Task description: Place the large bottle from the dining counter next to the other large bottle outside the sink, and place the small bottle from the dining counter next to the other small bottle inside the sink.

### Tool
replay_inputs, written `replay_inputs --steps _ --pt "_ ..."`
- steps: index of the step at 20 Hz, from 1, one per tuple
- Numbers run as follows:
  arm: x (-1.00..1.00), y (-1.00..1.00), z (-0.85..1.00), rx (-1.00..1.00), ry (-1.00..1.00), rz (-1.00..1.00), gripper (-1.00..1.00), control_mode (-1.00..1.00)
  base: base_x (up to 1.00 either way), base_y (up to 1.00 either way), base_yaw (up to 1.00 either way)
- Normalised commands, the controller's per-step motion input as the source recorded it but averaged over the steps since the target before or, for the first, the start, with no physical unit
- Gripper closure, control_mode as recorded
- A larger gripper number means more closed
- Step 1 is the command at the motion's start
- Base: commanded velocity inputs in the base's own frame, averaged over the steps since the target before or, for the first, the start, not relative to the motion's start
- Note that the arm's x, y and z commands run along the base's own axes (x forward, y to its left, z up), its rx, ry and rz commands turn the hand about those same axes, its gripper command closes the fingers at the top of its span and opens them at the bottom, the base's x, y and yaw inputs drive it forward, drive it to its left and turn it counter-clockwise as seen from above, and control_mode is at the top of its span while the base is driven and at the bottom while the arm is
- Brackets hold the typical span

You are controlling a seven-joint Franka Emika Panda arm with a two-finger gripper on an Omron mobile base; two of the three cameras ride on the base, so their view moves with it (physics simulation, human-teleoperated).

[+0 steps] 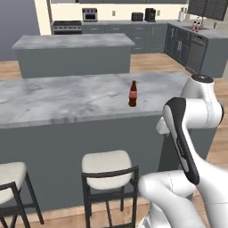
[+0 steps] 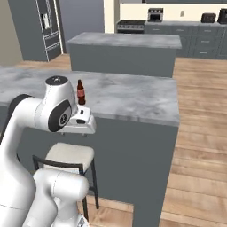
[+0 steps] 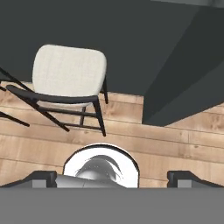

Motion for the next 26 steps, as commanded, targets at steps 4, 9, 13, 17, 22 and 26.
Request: replay_inputs --steps 4,9,13,17,22,26 --pt "0.00 0.00 0.00 0.00 0.00 0.00 -1.00 1.00 0.55 0.16 -0.01" --pt "0.00 0.00 0.00 0.00 0.00 0.00 -1.00 1.00 -0.10 0.15 0.00" --pt "0.00 0.00 0.00 0.00 0.00 0.00 -1.00 1.00 0.00 0.00 0.00" --pt "0.00 0.00 0.00 0.00 0.00 0.00 -1.00 1.00 0.00 0.00 0.00" --pt "0.00 0.00 0.00 0.00 0.00 0.00 -1.00 1.00 0.00 0.00 0.00" --pt "-0.10 0.00 0.00 0.00 0.00 0.00 -1.00 -1.00 0.00 0.00 0.00"
